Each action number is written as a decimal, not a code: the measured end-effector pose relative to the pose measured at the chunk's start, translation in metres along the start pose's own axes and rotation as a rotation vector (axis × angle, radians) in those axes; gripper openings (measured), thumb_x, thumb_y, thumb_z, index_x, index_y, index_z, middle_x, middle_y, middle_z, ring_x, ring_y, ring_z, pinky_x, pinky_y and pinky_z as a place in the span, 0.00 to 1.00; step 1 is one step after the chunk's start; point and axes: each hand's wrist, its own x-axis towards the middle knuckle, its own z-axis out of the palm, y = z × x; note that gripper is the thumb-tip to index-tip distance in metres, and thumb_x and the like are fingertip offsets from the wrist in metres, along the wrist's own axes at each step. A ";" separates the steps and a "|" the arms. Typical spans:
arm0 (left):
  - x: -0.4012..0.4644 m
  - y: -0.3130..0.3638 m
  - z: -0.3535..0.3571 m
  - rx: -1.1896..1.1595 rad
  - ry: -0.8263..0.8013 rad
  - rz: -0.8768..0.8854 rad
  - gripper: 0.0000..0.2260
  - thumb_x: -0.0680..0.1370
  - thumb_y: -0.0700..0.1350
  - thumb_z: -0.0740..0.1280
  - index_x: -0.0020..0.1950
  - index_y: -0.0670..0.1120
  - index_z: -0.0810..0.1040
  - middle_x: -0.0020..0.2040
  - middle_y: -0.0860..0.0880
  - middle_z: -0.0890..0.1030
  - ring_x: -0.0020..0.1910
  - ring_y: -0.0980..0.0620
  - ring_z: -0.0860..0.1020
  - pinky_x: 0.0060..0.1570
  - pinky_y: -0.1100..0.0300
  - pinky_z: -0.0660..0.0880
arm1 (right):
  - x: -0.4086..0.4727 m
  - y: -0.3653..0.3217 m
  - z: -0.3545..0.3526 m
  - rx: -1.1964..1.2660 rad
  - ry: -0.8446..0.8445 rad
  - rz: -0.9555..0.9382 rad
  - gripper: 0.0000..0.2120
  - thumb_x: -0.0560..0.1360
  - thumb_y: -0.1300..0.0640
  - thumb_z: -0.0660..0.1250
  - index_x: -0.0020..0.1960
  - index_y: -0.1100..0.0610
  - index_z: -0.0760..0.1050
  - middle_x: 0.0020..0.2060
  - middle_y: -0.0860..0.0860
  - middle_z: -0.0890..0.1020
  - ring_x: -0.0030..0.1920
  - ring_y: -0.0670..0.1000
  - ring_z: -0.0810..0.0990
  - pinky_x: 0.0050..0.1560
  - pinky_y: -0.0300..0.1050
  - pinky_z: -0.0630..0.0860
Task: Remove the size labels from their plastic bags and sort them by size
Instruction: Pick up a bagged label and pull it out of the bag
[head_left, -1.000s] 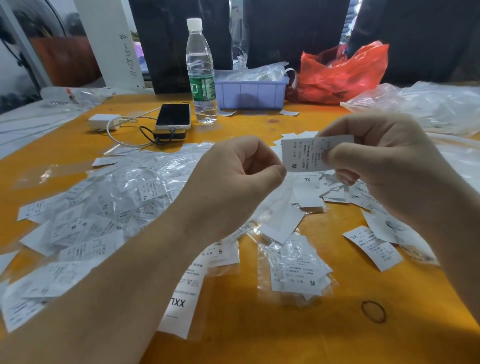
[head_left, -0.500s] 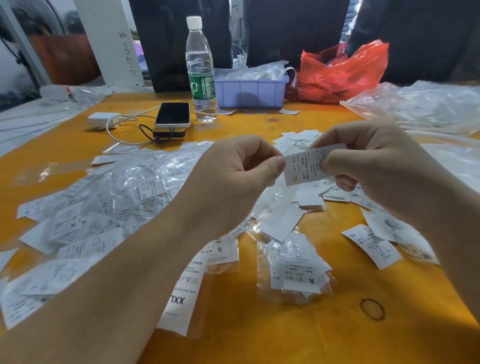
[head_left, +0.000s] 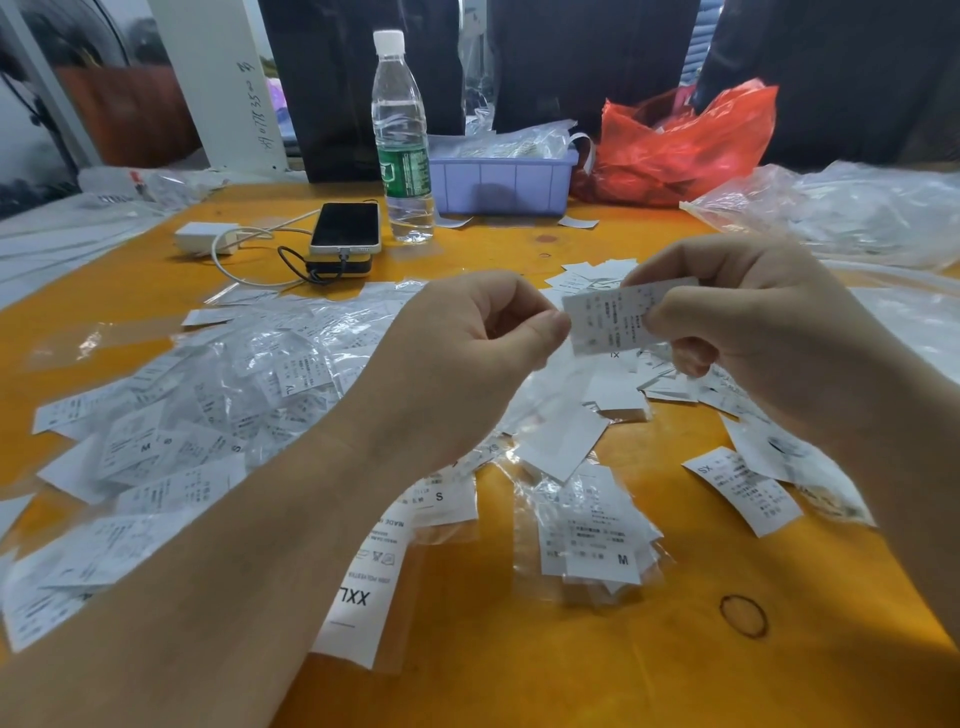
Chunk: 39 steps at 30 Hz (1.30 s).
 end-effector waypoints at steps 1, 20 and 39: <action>0.000 -0.001 0.000 -0.004 0.012 -0.006 0.06 0.79 0.47 0.67 0.42 0.50 0.80 0.34 0.59 0.81 0.32 0.60 0.77 0.33 0.67 0.75 | 0.001 0.000 0.000 0.022 0.042 -0.008 0.14 0.72 0.67 0.64 0.39 0.51 0.84 0.35 0.52 0.83 0.28 0.46 0.70 0.30 0.42 0.71; 0.001 0.003 -0.004 -0.263 -0.044 -0.130 0.03 0.77 0.41 0.70 0.46 0.42 0.77 0.33 0.49 0.83 0.31 0.52 0.78 0.35 0.54 0.79 | 0.000 -0.004 -0.001 0.280 -0.019 -0.103 0.10 0.68 0.62 0.65 0.32 0.51 0.79 0.32 0.56 0.83 0.29 0.53 0.77 0.29 0.42 0.76; 0.002 0.002 -0.004 -0.302 -0.100 -0.163 0.04 0.76 0.44 0.69 0.44 0.45 0.80 0.31 0.51 0.81 0.30 0.53 0.76 0.35 0.61 0.78 | -0.004 -0.003 0.003 0.031 0.052 -0.202 0.13 0.74 0.70 0.65 0.39 0.53 0.78 0.36 0.51 0.84 0.33 0.51 0.81 0.31 0.40 0.78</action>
